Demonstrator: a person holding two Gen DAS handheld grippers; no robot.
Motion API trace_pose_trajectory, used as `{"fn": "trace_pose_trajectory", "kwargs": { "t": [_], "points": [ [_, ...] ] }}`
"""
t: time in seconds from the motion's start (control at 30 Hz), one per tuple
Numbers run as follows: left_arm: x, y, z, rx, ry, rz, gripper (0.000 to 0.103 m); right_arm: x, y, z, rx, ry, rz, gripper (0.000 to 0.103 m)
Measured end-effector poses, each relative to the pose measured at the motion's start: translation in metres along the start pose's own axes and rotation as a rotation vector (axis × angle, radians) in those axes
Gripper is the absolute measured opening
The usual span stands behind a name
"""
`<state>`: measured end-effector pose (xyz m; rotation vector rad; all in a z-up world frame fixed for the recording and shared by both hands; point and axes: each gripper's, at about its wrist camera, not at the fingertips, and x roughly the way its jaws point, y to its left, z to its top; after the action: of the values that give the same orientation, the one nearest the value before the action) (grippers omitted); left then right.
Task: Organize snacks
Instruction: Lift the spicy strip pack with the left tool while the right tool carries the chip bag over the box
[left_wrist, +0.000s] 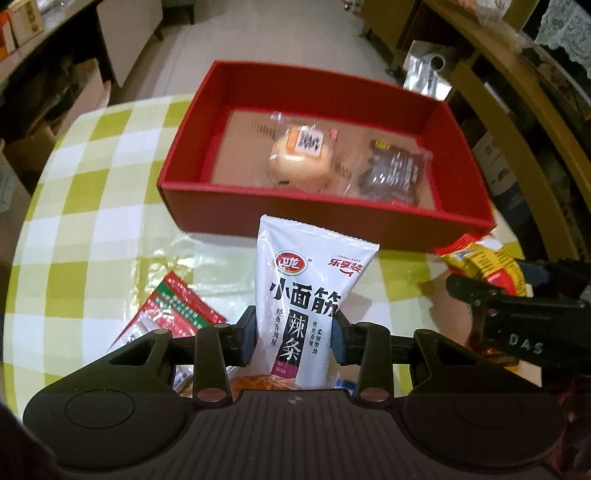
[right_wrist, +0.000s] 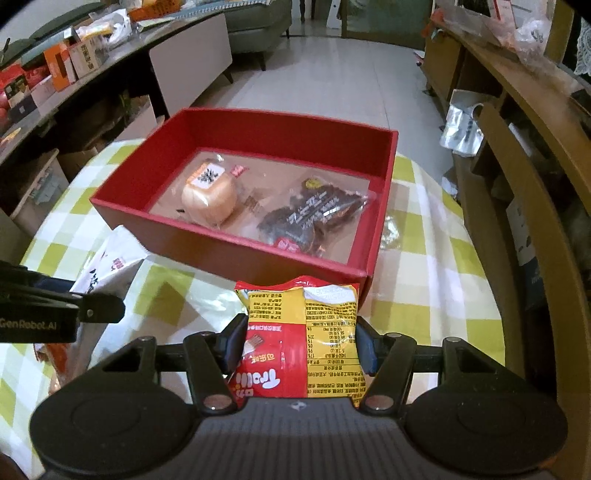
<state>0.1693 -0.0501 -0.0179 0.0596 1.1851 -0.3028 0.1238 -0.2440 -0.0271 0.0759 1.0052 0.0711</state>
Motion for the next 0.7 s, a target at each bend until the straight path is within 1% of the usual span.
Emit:
{"fn": "trace_pose_trajectory", "kwargs": {
  "t": [0.17,0.27,0.47,0.57,0.7],
  "points": [
    [-0.010,-0.005,0.008,-0.005,-0.040,-0.018,0.047,-0.011,0.000,0.008,0.010,-0.041,0.013,0.067],
    [-0.013,-0.005,0.010,-0.011,-0.053,-0.030,0.047,-0.018,-0.001,0.012,0.023,-0.062,0.030,0.067],
    [-0.020,-0.007,0.016,-0.016,-0.078,-0.041,0.047,-0.026,0.001,0.018,0.025,-0.097,0.035,0.067],
    [-0.024,-0.010,0.021,-0.012,-0.100,-0.033,0.047,-0.026,0.003,0.021,0.018,-0.107,0.025,0.067],
    [-0.028,-0.017,0.026,0.009,-0.138,0.001,0.047,-0.025,0.002,0.027,0.025,-0.120,0.023,0.067]
  ]
}}
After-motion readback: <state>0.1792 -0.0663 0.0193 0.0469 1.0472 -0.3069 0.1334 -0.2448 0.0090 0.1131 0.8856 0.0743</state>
